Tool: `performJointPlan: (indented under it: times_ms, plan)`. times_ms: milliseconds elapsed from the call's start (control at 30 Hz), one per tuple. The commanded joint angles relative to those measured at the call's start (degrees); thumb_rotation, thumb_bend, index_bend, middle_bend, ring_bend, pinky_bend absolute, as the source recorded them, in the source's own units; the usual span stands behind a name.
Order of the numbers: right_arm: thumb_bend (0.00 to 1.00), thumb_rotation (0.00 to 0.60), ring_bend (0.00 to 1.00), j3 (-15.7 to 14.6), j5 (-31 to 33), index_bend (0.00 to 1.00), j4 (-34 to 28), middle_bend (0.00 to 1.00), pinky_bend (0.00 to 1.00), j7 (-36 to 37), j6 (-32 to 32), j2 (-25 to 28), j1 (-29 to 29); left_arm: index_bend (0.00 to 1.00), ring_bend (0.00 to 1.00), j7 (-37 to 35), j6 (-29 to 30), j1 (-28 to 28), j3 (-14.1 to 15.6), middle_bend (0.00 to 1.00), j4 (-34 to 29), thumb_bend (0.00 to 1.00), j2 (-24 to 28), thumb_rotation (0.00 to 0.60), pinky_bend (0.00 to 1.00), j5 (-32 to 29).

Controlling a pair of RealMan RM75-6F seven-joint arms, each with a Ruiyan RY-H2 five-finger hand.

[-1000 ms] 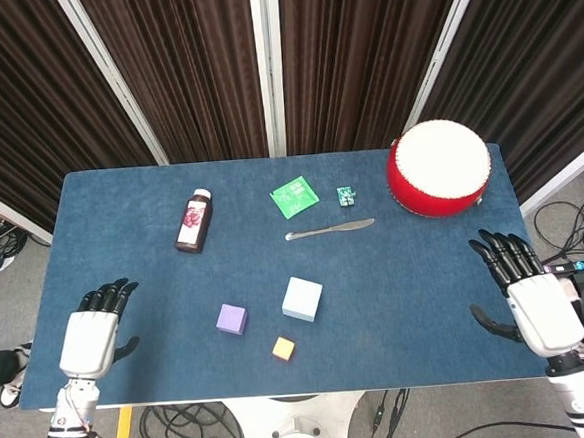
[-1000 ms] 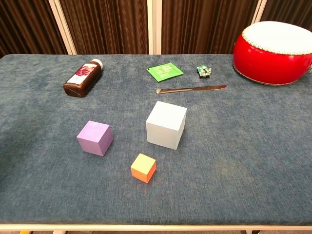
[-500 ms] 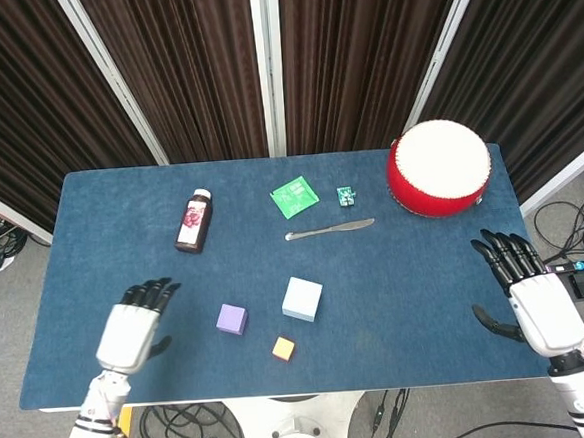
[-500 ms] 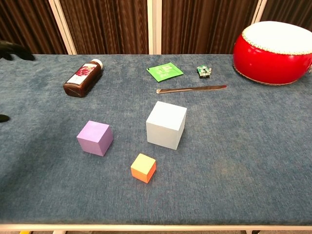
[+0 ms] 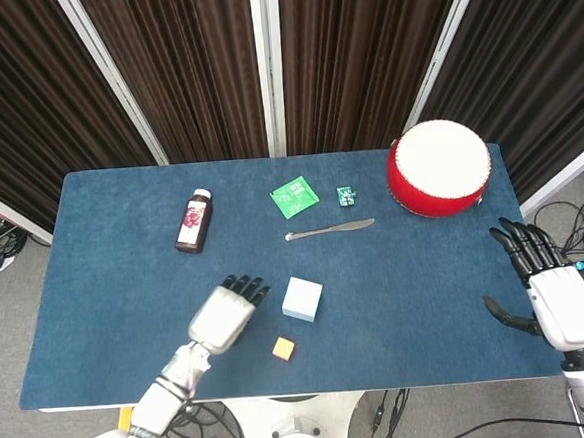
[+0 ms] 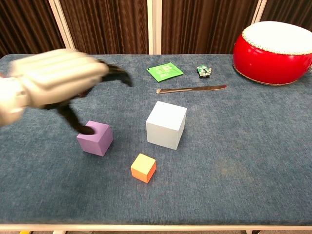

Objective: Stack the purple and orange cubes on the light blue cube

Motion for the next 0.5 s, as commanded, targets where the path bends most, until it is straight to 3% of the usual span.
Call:
performJointPlan:
  times_ms: [33,200,500]
  plan:
    - [0.20,0.600,0.00,0.63,0.98,0.00,0.67,0.00,0.00,1.66,0.84,0.38,-0.29,0.26,0.23,3.73,-3.27,-6.02,-3.54,0.30,1.89,0.14,-4.10,0.600,0.29,-6.93]
    - [0.20,0.600,0.00,1.41,2.28,0.00,1.69,0.00,0.00,5.10,2.40,1.22,-1.07,0.27,0.23,5.52,-5.69,-12.14,-4.83,0.30,4.90,0.14,-6.84,0.600,0.29,-13.24]
    - [0.20,0.600,0.00,1.55,1.74,0.00,2.71,0.00,0.00,6.75,3.43,1.42,-1.66,0.29,0.24,3.09,-9.47,-20.68,-4.34,0.31,14.49,0.14,-12.57,0.600,0.29,-18.70]
